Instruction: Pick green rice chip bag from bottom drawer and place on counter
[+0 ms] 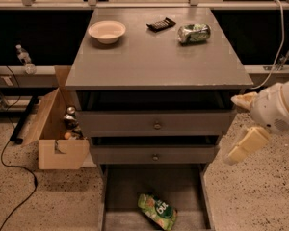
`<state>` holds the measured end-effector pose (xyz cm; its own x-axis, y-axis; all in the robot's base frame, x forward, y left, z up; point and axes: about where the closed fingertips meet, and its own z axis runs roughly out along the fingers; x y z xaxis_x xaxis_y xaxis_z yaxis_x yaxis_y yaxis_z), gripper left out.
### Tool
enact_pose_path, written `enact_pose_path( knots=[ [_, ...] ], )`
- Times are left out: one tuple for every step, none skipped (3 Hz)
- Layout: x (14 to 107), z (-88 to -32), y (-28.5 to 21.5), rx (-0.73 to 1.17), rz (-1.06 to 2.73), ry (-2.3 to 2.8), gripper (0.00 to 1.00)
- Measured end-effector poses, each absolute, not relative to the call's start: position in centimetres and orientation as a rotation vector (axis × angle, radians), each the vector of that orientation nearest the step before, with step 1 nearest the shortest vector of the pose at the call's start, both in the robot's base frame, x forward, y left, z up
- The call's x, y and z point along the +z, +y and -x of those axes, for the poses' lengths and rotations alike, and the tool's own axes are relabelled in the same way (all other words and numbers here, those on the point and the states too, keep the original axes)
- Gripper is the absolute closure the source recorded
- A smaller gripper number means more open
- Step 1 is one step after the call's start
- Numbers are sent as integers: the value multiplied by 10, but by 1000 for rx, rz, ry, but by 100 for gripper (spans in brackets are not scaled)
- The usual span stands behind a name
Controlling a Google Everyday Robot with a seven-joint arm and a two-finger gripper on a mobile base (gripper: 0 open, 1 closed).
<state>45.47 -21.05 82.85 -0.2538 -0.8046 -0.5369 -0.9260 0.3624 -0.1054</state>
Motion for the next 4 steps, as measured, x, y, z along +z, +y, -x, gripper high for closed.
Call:
enact_pose_path(
  knots=[
    [790, -458, -209, 437, 1374, 2084, 0],
    [790, -459, -208, 443, 1368, 2081, 0],
    [790, -459, -208, 442, 1369, 2081, 0],
    [740, -457, -206, 486, 1358, 2106, 0]
  ],
)
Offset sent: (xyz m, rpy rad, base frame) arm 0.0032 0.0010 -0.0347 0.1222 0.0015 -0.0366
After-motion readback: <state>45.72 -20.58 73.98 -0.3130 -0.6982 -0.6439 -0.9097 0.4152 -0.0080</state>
